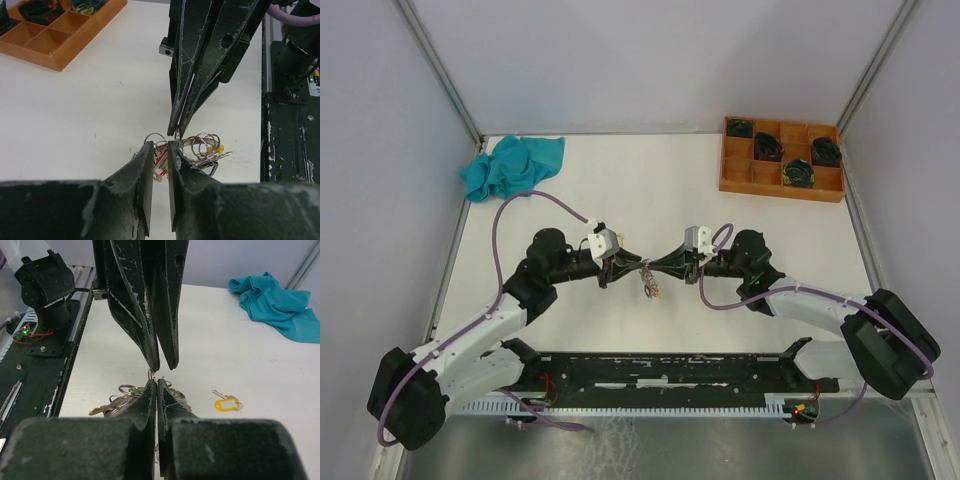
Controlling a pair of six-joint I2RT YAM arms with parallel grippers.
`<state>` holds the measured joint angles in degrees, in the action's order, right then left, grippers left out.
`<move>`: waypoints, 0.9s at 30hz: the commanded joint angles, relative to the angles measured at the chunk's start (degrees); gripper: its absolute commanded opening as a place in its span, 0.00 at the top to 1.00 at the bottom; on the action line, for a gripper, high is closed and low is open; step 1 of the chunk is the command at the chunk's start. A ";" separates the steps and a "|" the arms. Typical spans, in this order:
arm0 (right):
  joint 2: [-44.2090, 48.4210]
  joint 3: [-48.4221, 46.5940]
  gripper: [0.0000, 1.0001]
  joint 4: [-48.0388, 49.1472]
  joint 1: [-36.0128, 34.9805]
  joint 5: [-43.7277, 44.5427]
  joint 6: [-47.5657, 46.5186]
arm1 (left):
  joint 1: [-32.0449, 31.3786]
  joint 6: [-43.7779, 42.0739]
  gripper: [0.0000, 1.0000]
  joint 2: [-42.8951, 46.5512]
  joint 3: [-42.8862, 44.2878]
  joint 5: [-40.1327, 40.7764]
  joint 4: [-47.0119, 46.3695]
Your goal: Put the keys on the keyring
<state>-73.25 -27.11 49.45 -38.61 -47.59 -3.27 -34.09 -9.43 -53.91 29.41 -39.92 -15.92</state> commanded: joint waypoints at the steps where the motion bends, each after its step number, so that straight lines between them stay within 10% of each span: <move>1: 0.04 -1.78 0.99 3.81 0.00 -0.72 0.71 | 0.16 0.94 0.76 0.16 2.68 -2.78 -1.22; 27: 0.65 -1.54 0.99 3.74 -0.04 0.18 0.54 | 0.16 2.27 0.80 -0.25 2.92 -4.82 -0.29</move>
<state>-73.25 -27.11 49.21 -38.61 -47.33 -3.27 -34.09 -9.23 -53.74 29.56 -42.06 -14.85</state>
